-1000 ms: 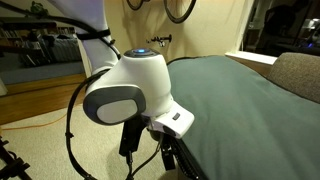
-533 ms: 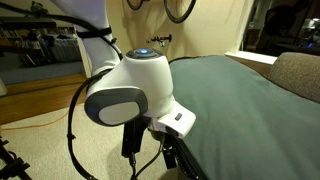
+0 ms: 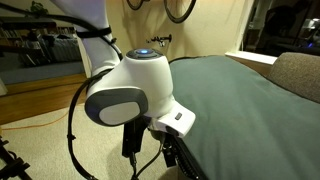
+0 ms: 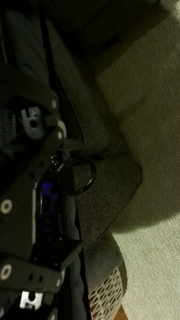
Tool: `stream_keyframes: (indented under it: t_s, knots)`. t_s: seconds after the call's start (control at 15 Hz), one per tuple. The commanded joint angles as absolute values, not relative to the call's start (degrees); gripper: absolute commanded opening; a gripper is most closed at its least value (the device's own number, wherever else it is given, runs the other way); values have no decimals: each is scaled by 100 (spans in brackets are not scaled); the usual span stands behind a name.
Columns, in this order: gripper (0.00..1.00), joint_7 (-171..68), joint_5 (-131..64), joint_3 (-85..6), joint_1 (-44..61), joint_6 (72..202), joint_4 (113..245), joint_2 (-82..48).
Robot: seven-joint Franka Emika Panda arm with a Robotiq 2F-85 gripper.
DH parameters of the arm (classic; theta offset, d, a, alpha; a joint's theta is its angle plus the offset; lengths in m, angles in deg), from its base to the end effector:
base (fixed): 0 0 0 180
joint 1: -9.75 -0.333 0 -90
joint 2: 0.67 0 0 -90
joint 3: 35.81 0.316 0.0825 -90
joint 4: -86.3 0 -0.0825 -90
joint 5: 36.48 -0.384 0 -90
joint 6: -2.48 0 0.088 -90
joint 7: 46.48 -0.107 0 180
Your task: Move the zip to the right
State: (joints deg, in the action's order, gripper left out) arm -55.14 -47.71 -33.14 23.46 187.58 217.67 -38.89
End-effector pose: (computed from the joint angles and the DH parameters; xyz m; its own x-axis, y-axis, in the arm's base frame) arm 0.5095 -0.1168 0.0874 0.8168 -0.5218 0.2462 -0.5136 -0.8520 -0.1018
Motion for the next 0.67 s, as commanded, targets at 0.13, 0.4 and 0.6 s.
stream_keyframes:
  t_s: [0.13, 0.4, 0.6]
  knots:
    - [45, -5295, -4571, -3074, 2648, 18594, 21749, -3887]
    - [19, -5228, -4531, -3067, 2667, 18589, 21749, -3893]
    - [2, -5223, -4528, -3064, 2677, 18587, 21750, -3895]
